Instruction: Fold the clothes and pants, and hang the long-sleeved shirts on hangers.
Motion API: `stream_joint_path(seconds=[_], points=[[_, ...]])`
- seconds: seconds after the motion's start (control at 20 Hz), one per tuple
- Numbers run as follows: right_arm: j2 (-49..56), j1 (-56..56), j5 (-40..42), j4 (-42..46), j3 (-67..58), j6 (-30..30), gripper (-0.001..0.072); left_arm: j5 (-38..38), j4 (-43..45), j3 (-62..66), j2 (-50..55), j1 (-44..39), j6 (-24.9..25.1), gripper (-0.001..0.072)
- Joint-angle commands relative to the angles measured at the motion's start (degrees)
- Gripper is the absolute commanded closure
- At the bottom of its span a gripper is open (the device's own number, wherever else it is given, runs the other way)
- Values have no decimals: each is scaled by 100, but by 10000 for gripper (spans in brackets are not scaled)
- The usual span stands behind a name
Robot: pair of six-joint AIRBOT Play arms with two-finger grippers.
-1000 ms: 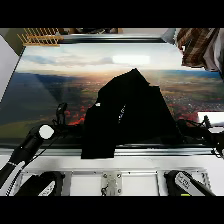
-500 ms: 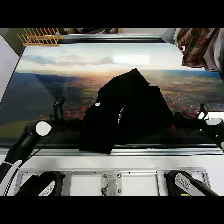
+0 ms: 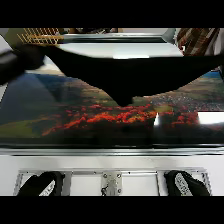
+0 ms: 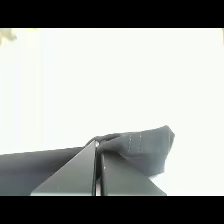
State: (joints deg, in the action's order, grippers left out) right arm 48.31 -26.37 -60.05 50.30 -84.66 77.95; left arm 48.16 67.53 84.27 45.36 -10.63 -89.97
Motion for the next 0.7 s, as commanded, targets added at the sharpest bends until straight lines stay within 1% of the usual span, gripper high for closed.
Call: stream_joint_path(seconds=[0.0, 0.05, 0.15, 0.35, 0.45, 0.55, 0.65], points=[[-645, 2, -111, 2, -1034, 0, 704, 35, 28, 1093, -610, 15, -9, 701], [-807, 2, -131, 2, -1047, 2, 704, 26, 31, 1172, -807, 15, -13, 701], [-1088, 2, -313, 4, -1047, 4, 704, -26, 35, 1196, -1211, 15, -199, 701], [-1281, 2, -896, 2, -1047, 170, 704, -286, 44, 693, -1729, 15, -472, 701], [-1211, 2, -1322, 2, -1045, 302, 705, -376, 48, 229, -1759, 15, -651, 701], [-1008, 4, -1707, 0, -1032, 396, 704, -358, 46, -238, -1574, 15, -721, 701], [-710, 17, -1801, 2, -909, 501, 705, -339, 55, -702, -1185, 17, -743, 701]])
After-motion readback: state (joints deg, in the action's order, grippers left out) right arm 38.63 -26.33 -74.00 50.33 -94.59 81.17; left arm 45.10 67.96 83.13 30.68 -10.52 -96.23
